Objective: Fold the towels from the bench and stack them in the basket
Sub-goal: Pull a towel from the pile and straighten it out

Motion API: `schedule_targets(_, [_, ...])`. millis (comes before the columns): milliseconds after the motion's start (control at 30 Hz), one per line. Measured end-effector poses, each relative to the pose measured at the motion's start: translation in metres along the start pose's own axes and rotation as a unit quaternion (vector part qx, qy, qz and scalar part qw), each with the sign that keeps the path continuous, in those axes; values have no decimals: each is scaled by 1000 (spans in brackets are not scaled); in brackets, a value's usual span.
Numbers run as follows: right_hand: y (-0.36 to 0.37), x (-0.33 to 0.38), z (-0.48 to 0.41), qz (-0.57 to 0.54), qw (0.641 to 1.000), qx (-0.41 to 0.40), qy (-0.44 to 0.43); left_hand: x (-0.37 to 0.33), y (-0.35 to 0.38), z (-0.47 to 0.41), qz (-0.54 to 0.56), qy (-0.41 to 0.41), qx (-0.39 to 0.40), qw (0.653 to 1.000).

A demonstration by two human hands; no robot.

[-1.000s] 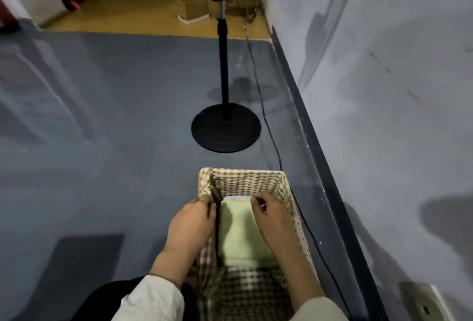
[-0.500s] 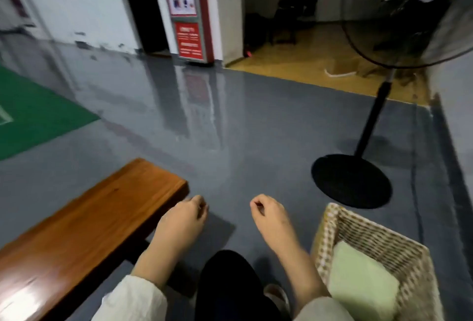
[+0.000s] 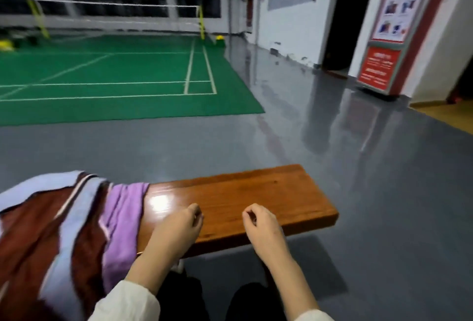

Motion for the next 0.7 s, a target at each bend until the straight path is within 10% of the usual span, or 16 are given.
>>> schedule_targets(700, [244, 195, -26, -14, 968, 203, -144, 261, -87, 92, -21, -257, -71, 963])
Point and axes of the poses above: each hand's wrist, its own z-axis away from the middle knuckle, its own y-axis out of the palm, x = y × z, the point moved 6 cm from there along -z, towards the middle knuckle
